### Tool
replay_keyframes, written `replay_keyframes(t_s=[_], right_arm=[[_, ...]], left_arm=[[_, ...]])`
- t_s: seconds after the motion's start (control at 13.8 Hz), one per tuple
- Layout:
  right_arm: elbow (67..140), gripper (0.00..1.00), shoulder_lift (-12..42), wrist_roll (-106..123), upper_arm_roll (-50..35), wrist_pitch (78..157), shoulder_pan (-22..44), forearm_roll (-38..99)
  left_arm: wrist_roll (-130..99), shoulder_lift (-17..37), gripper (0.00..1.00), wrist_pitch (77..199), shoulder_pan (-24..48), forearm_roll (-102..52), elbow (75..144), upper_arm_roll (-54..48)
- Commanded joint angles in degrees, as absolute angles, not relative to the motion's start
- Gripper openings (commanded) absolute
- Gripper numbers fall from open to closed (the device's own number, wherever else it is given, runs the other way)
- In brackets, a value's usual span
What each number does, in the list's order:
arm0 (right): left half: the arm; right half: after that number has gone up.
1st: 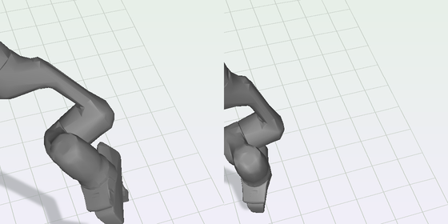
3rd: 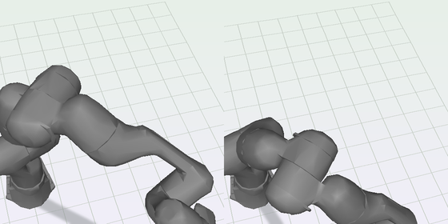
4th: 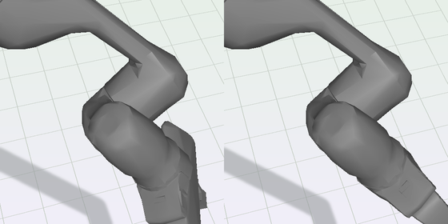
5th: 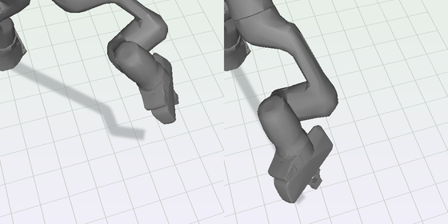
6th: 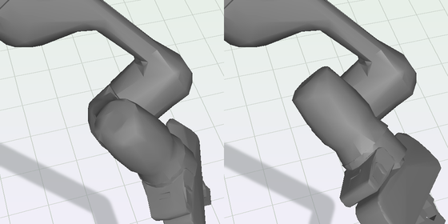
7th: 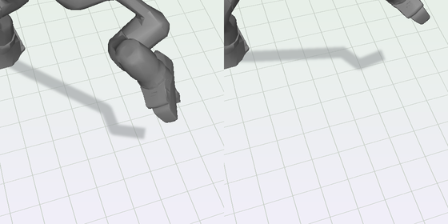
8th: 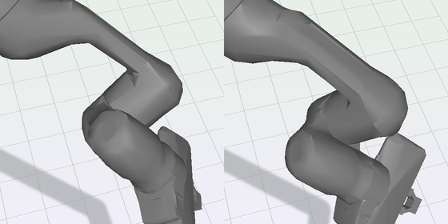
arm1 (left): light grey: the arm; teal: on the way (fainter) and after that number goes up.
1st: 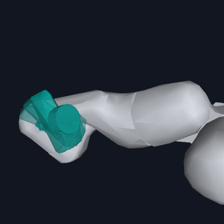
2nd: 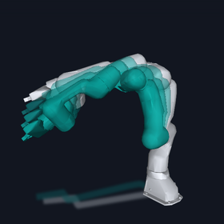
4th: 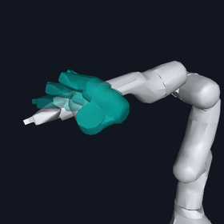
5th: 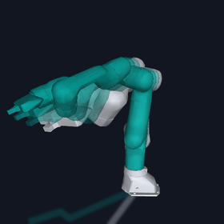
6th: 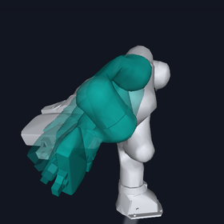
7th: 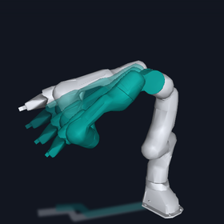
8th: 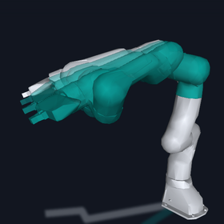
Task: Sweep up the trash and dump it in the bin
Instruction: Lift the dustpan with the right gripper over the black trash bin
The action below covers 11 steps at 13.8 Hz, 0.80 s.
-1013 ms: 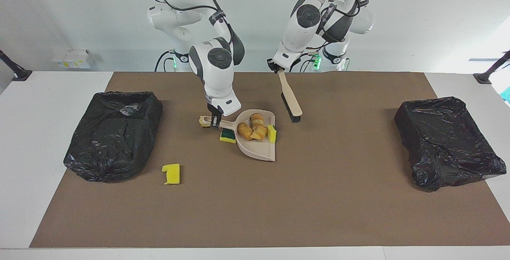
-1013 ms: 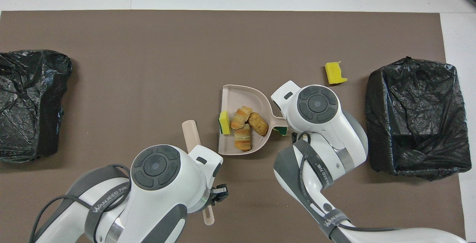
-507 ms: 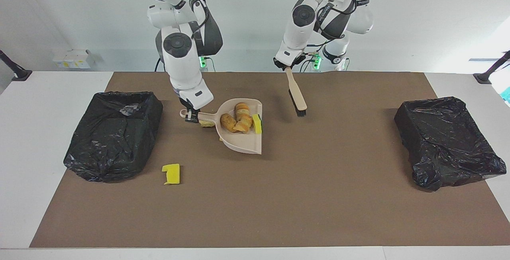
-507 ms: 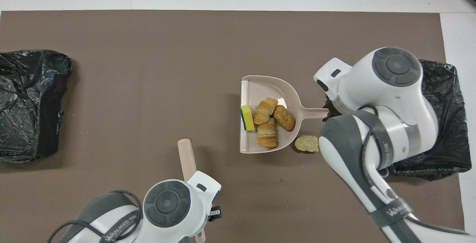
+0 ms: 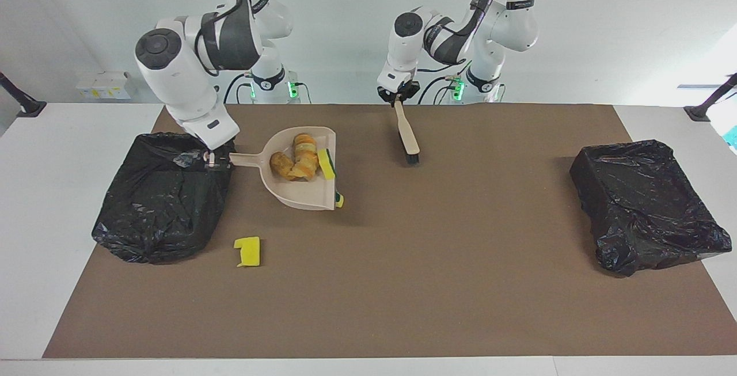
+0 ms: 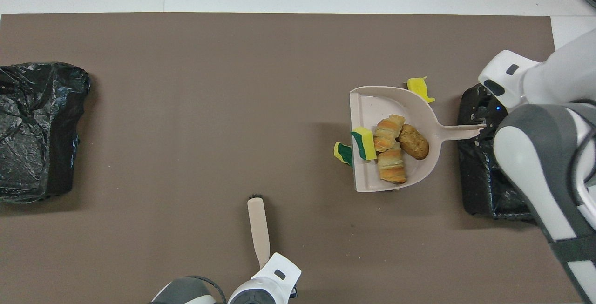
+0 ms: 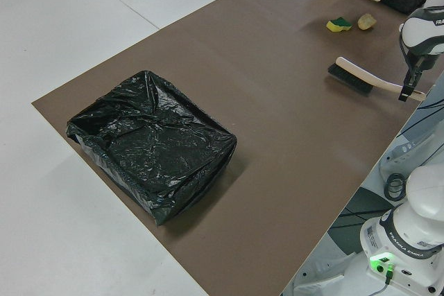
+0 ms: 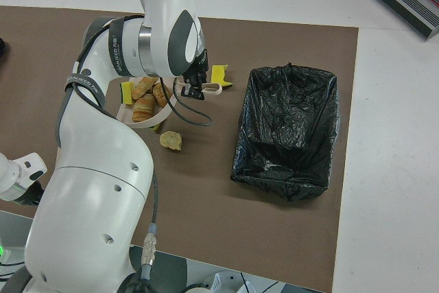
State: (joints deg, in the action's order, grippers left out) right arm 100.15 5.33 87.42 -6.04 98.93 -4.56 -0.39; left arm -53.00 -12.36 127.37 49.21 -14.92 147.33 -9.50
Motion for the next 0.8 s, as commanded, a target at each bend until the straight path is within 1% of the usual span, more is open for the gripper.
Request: replay_keyframes(t_s=[0.0, 0.14, 0.36, 0.51, 0.58, 0.72], right_arm=[[98.5, 0.0, 4.7, 93.4, -5.7, 95.7, -10.2, 1.4], [98.2, 0.0, 4.4, 95.2, -5.6, 94.3, -14.7, 1.1], [98.2, 0.0, 4.0, 99.4, -4.1, 94.5, -19.5, -0.1], [98.2, 0.0, 4.0, 104.0, -0.7, 95.5, -20.0, -1.8], [98.2, 0.0, 4.0, 106.6, 0.3, 96.7, -20.0, -4.4], [98.2, 0.0, 4.0, 110.9, 3.7, 101.3, -20.0, -8.3]], left_arm=[[-51.2, -8.9, 0.0, 129.4, 51.4, -14.9, 147.9, -8.9], [-51.4, -5.1, 0.0, 132.7, 53.1, -15.6, 147.7, -8.8], [-51.5, -4.6, 0.0, 132.5, 53.0, -15.6, 146.9, -8.8], [-51.2, -4.7, 0.0, 131.2, 52.4, -15.8, 146.2, -8.8], [-50.8, -4.7, 0.0, 128.7, 52.1, -15.8, 144.9, -8.7], [-50.2, -4.5, 0.0, 123.9, 51.1, -16.5, 142.7, -8.7]])
